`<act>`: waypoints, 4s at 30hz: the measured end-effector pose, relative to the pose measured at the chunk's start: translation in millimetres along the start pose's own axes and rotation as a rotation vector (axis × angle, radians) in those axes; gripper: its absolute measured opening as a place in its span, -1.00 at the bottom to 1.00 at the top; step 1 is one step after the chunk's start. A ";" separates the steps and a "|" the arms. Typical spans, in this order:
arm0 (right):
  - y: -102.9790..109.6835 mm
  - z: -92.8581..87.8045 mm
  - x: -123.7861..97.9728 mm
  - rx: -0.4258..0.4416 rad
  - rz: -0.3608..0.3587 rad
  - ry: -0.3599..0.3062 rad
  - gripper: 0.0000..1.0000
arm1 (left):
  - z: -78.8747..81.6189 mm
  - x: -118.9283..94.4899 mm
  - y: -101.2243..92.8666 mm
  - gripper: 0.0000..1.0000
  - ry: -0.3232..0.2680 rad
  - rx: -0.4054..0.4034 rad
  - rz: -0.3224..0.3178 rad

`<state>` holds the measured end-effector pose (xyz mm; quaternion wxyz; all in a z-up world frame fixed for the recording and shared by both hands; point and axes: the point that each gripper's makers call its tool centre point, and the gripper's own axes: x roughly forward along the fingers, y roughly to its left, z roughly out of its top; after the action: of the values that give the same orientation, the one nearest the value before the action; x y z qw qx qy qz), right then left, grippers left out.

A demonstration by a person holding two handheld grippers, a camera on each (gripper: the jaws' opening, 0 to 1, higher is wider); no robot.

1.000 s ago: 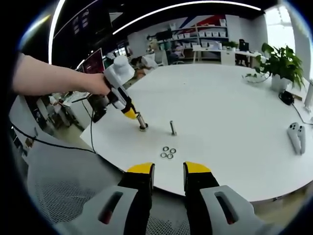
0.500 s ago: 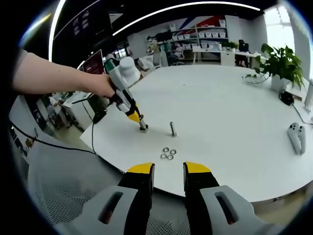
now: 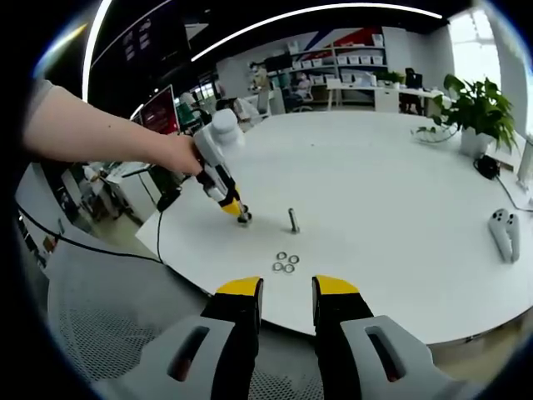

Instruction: Place the washer onto the threaded stud by aligning its center hole with the stud, sliding it down to the base, and recovering from edge contact or off-axis alignment until the washer reaches the visible bottom stop.

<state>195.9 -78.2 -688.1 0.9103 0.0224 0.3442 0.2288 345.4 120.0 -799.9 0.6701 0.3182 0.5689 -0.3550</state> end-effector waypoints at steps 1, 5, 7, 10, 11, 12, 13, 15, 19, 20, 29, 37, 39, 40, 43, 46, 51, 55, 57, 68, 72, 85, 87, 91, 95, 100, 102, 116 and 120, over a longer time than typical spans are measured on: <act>0.0 0.0 0.0 0.000 0.000 0.000 -0.48 | -0.3 1.2 -0.2 -0.62 0.002 0.003 0.000; 0.0 0.4 -0.4 0.001 -0.003 -0.003 -0.48 | -0.2 5.6 0.1 -0.62 0.014 0.021 0.002; -0.2 0.9 -0.4 0.003 -0.004 -0.006 -0.48 | -0.2 7.2 0.1 -0.62 0.019 0.024 0.004; -0.2 0.9 -0.7 0.003 -0.006 -0.006 -0.48 | -2.0 10.5 -1.7 -0.62 0.038 0.045 0.000; -0.3 0.7 -0.7 0.003 -0.006 -0.005 -0.48 | -1.0 11.9 -1.2 -0.62 0.034 0.043 -0.001; -0.2 0.5 -0.6 0.002 -0.006 -0.003 -0.48 | -1.0 12.4 -1.0 -0.62 0.036 0.044 -0.002; -0.2 0.6 -0.6 0.001 -0.006 -0.003 -0.48 | -1.1 12.6 -1.0 -0.62 0.037 0.043 -0.003; -0.4 0.6 -0.4 0.002 -0.007 -0.003 -0.48 | -1.3 14.7 -0.6 -0.62 0.038 0.041 -0.002; -0.3 -0.3 -0.3 0.001 -0.006 0.002 -0.48 | -2.6 18.7 -1.7 -0.62 0.041 0.039 -0.008; -0.2 -0.6 -0.3 -0.001 -0.006 0.004 -0.48 | -3.0 19.3 -1.6 -0.62 0.042 0.039 -0.007; -0.3 -2.1 0.3 -0.004 -0.005 0.013 -0.48 | -4.3 20.5 0.1 -0.61 0.021 0.022 -0.018; -0.3 -3.1 0.6 -0.008 -0.006 0.021 -0.49 | -1.7 20.1 2.3 -0.55 -0.024 0.036 -0.003; -0.5 -3.0 0.4 -0.007 -0.007 0.019 -0.49 | -0.4 18.3 -0.6 -0.53 -0.040 0.018 -0.015; -0.6 -3.0 0.3 -0.005 -0.007 0.018 -0.49 | 0.4 16.7 -0.9 -0.52 -0.053 -0.001 -0.018; -0.6 -3.1 0.3 -0.006 -0.007 0.019 -0.49 | 1.3 11.3 4.5 -0.50 -0.089 -0.033 -0.001; 0.5 -3.1 0.8 -0.011 -0.002 0.021 -0.49 | -1.2 2.1 9.1 -0.48 -0.128 -0.048 0.017; 0.0 -2.5 0.3 -0.007 -0.004 0.016 -0.49 | -9.5 -8.9 15.7 -0.43 -0.228 -0.152 0.048; 1.3 -3.0 0.6 -0.013 0.001 0.020 -0.49 | -18.2 -20.8 9.0 -0.49 -0.332 -0.294 0.031; 1.9 -3.3 0.7 -0.015 0.004 0.020 -0.49 | -28.1 -25.9 4.9 -0.49 -0.336 -0.289 0.044; 3.6 -4.8 0.7 -0.016 0.011 0.025 -0.49 | -46.5 -67.9 -2.8 -0.51 -0.545 -0.431 0.037; 4.0 -3.9 0.9 -0.017 0.013 0.023 -0.49 | -52.7 -89.6 -7.8 -0.48 -0.626 -0.499 0.039; -3.1 -4.2 -0.9 0.006 -0.026 0.017 -0.49 | -86.6 -136.3 -27.1 -0.42 -0.734 -0.525 0.042; -4.2 -4.9 -1.1 0.008 -0.033 0.021 -0.49 | -93.0 -143.2 -27.4 -0.42 -0.755 -0.535 0.042; -7.0 -7.8 -0.9 0.020 -0.048 0.037 -0.49 | -106.0 -156.1 -37.2 -0.43 -0.785 -0.551 0.036; -8.1 -8.6 -1.3 0.017 -0.053 0.044 -0.49 | -117.3 -163.2 -42.2 -0.43 -0.831 -0.582 0.042; -11.7 -6.8 -2.9 0.025 -0.071 0.028 -0.49 | -133.5 -160.9 -45.2 -0.44 -0.847 -0.579 0.073; -11.4 -4.8 -3.8 0.032 -0.069 0.017 -0.49 | -135.3 -161.9 -51.6 -0.43 -0.846 -0.609 0.045; -12.8 -10.6 -3.1 0.020 -0.077 0.051 -0.49 | -122.9 -162.9 -84.6 -0.45 -0.868 -0.531 0.074; -14.9 -10.1 -3.6 0.027 -0.087 0.044 -0.49 | -120.9 -159.4 -87.9 -0.48 -0.861 -0.501 0.048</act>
<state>193.1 -94.2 -696.5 0.9113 0.0147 0.3677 0.1849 190.8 190.6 -662.5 0.9080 -0.0152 0.3009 -0.2912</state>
